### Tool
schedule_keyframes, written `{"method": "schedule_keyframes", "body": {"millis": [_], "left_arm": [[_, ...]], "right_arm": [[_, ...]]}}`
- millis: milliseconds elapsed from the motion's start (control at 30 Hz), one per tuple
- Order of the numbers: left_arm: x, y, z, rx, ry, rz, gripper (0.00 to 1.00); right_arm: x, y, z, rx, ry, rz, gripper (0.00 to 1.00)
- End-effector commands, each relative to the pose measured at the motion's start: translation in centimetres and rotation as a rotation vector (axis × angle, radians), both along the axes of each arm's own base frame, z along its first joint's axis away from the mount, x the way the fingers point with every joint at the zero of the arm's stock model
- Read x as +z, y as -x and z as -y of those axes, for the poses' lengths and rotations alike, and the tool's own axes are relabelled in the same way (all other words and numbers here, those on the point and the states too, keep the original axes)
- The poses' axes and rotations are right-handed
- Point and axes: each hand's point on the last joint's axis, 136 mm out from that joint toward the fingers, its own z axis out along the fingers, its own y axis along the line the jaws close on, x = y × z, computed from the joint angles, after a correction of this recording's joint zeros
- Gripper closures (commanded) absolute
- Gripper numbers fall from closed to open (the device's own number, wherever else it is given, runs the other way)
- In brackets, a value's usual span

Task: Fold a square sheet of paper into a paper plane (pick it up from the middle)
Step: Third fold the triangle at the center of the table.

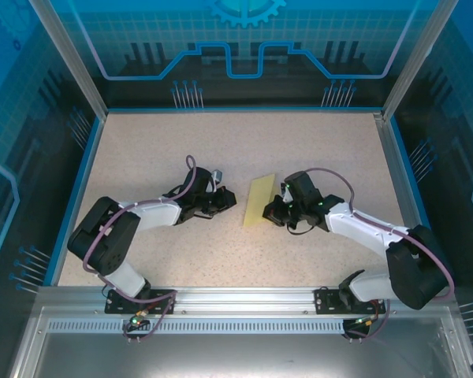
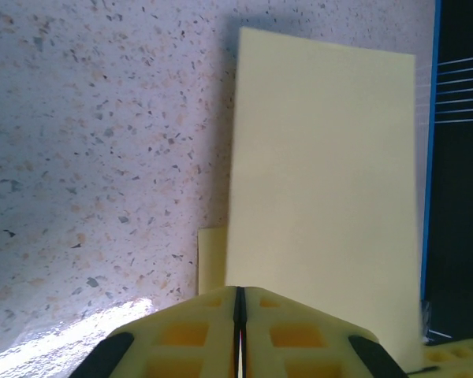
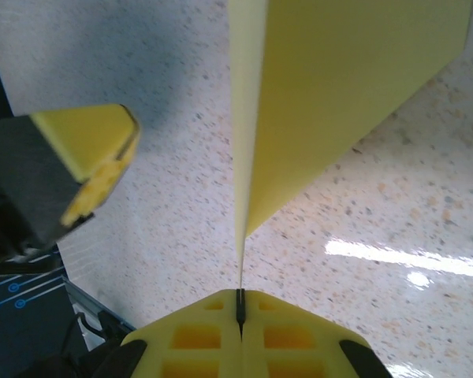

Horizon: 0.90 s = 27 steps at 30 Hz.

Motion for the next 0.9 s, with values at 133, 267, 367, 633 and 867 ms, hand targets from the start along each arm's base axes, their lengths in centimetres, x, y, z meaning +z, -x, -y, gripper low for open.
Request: {"method": "schedule_keyframes", "body": {"millis": [133, 267, 367, 633, 867], "left_arm": [[2.5, -0.1, 2.8, -0.116, 0.071, 0.070, 0.87], [2.5, 0.1, 4.1, -0.154, 0.084, 0.082, 0.87], [1.6, 0.2, 4.4, -0.154, 0.069, 0.066, 0.87], [-1.8, 0.1, 3.9, -0.120, 0.016, -0.019, 0.90], [-3.6, -0.1, 3.9, -0.110, -0.009, -0.061, 0.91]], "right_arm": [[-1.3, 3.4, -0.1, 0.183, -0.034, -0.094, 0.96], [-1.7, 4.5, 0.6, 0.270, -0.008, -0.120, 0.96], [-1.9, 4.2, 1.0, 0.296, -0.017, -0.112, 0.96], [-2.9, 2.9, 1.4, 0.277, -0.009, -0.109, 0.94], [-2.8, 2.4, 1.2, 0.243, -0.023, -0.100, 0.91]]}}
